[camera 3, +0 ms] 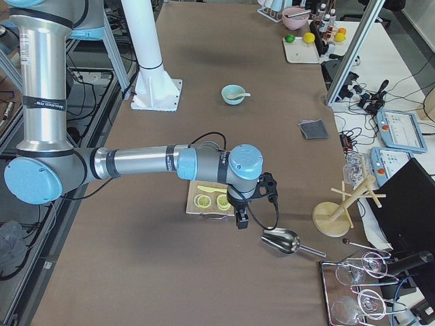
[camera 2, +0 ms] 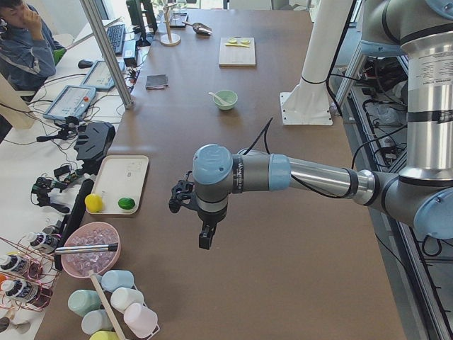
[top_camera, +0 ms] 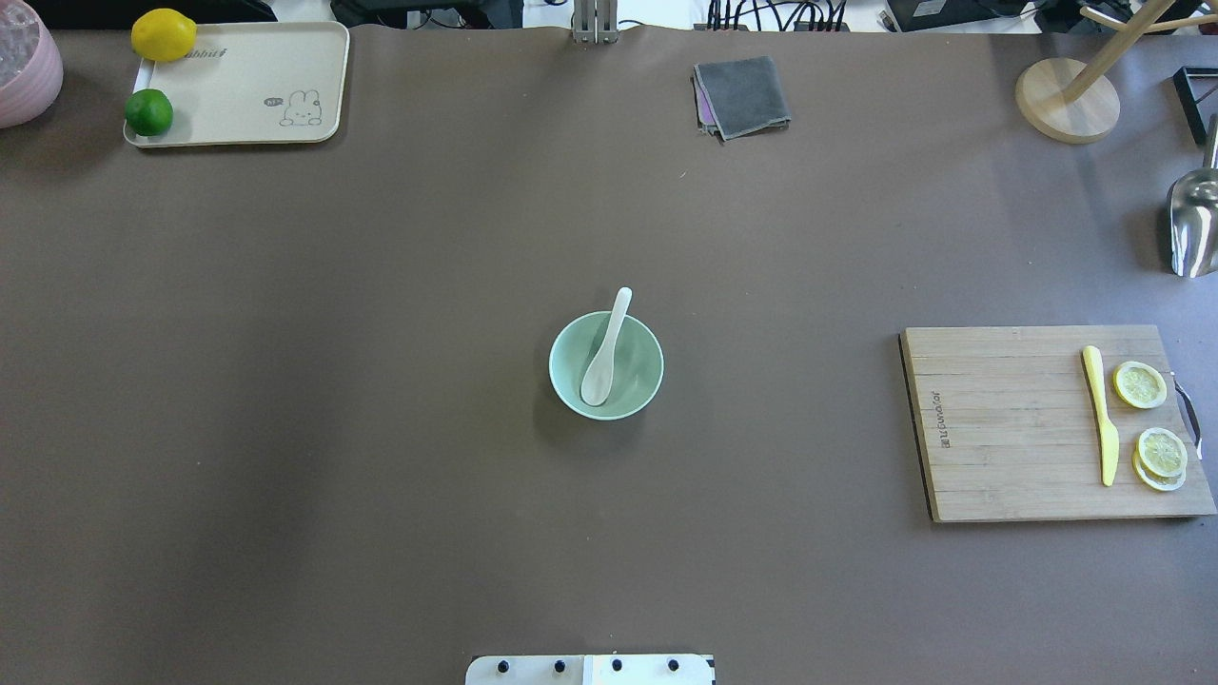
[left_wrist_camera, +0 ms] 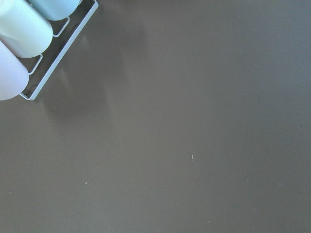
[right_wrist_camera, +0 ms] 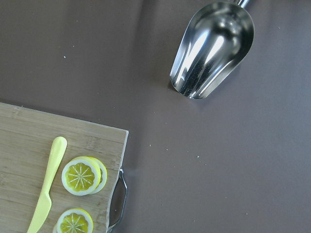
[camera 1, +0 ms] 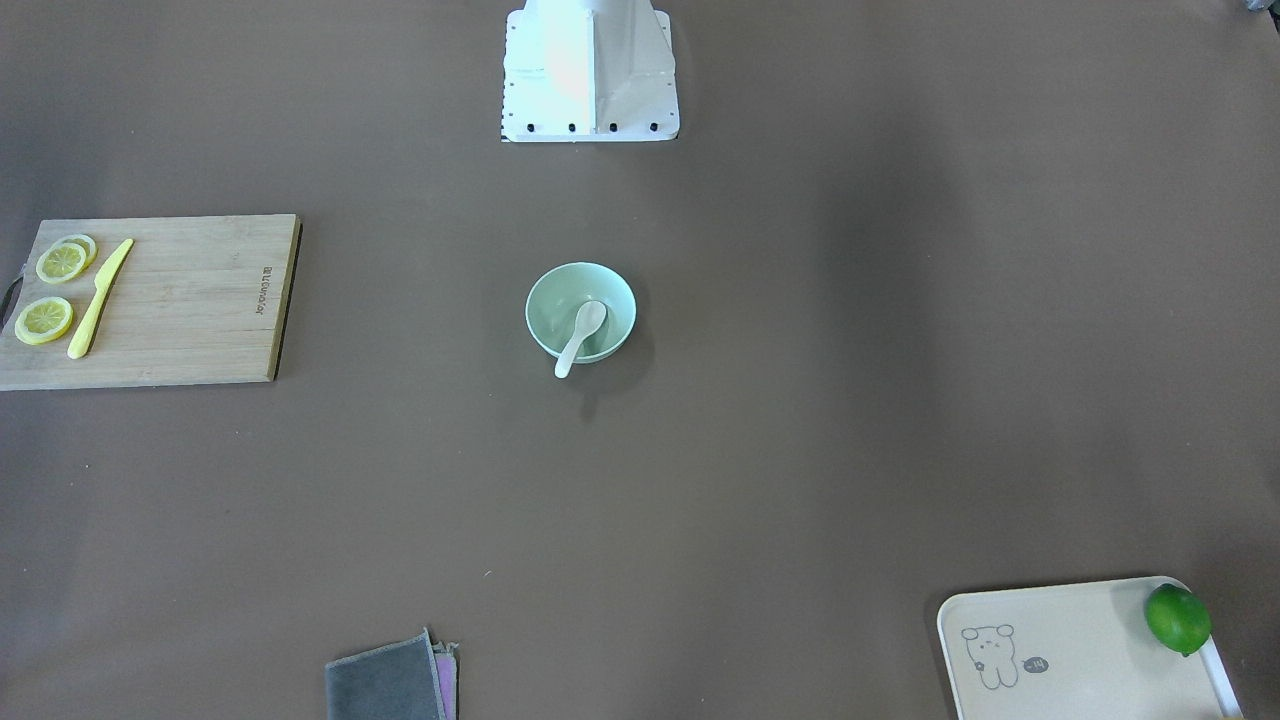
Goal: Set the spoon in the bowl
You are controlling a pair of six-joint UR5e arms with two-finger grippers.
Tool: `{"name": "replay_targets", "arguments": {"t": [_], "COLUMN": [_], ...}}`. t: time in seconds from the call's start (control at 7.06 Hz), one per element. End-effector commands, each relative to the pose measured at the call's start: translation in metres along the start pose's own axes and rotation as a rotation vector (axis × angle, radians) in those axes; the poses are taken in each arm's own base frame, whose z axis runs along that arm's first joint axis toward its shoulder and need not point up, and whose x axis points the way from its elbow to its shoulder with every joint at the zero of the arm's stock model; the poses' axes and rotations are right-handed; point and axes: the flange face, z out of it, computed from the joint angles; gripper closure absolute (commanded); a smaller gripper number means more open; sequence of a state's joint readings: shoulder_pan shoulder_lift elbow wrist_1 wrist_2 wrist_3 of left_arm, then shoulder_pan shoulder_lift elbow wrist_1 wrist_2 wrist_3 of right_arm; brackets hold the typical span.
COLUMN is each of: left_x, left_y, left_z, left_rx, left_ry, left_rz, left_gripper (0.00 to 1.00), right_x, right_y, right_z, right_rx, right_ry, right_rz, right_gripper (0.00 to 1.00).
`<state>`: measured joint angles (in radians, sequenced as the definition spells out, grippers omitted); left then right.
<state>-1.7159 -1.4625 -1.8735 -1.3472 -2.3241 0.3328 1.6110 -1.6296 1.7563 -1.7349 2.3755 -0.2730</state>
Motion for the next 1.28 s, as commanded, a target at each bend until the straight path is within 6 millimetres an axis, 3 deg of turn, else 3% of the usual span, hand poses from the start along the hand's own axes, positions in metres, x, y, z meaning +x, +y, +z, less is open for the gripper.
{"name": "replay_targets", "arguments": {"t": [0.0, 0.42, 1.13], "left_x": [-0.002, -0.001, -0.003], "left_y": [0.0, 0.0, -0.001], "left_z": [0.0, -0.001, 0.001], "left_rx": [-0.002, 0.004, 0.002], "left_ry": [-0.004, -0.001, 0.001], "left_rz": [-0.002, 0.0, -0.002], "left_gripper": [0.02, 0.02, 0.02], "right_x": [0.0, -0.002, -0.006], "right_y": [0.0, -0.002, 0.015], "right_z": [-0.002, -0.004, -0.016], "right_rx": [0.005, 0.01, 0.035], "right_ry": [0.004, 0.002, 0.005], "right_rz": [-0.002, -0.005, -0.001], "right_gripper": [0.0, 0.0, 0.0]}}
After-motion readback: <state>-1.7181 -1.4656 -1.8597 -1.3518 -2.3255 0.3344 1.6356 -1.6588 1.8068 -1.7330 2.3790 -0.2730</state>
